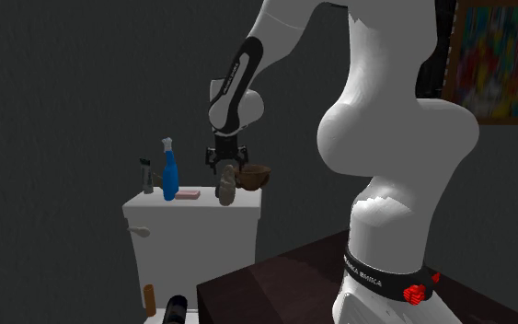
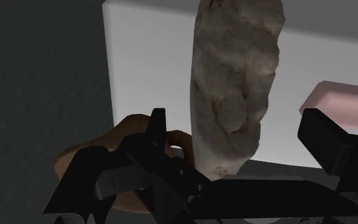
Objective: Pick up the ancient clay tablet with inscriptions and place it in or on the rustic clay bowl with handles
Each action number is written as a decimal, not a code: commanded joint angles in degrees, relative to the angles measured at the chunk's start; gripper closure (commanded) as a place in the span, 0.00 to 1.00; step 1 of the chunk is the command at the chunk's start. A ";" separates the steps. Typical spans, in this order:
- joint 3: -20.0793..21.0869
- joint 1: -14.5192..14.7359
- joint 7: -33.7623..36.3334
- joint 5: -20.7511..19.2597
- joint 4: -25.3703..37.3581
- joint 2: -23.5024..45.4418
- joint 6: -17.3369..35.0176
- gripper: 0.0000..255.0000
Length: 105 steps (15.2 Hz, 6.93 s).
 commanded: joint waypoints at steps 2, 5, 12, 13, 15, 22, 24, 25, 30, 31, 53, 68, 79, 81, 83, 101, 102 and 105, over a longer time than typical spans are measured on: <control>-0.89 0.50 1.50 -1.89 0.73 2.37 1.53 0.00; -1.10 0.61 1.74 -2.21 0.89 2.82 1.81 0.00; -1.09 0.61 1.74 -2.20 0.88 2.81 1.80 1.00; -1.09 0.61 1.74 -2.20 0.88 2.82 1.80 1.00; -1.09 0.61 1.73 -2.20 0.89 2.82 1.80 1.00; -0.45 0.19 0.60 -0.93 0.89 1.57 0.64 1.00; 0.13 -0.19 -0.50 0.33 0.95 0.35 -0.54 1.00; 0.39 -0.36 -1.05 0.95 1.01 -0.25 -1.14 1.00; 1.48 -1.01 -3.63 3.91 1.48 -3.14 -4.22 1.00; 1.66 -1.11 -4.12 4.47 1.62 -3.69 -4.85 1.00; 3.13 -1.68 -11.99 13.15 8.13 -13.08 -19.73 1.00; -2.22 -8.37 -27.30 15.39 32.68 2.65 -27.03 1.00; -2.70 -8.23 -25.87 14.04 27.54 5.10 -19.54 1.00; -2.82 -8.17 -25.58 13.74 26.80 5.68 -18.23 1.00; -2.95 -8.11 -25.27 13.43 26.10 6.31 -16.93 1.00; -3.00 -8.05 -24.91 13.20 24.70 6.17 -15.69 0.00; -2.79 -8.14 -25.17 13.61 24.57 4.76 -16.94 0.00; -2.46 -8.24 -25.63 14.36 24.53 2.34 -19.27 0.00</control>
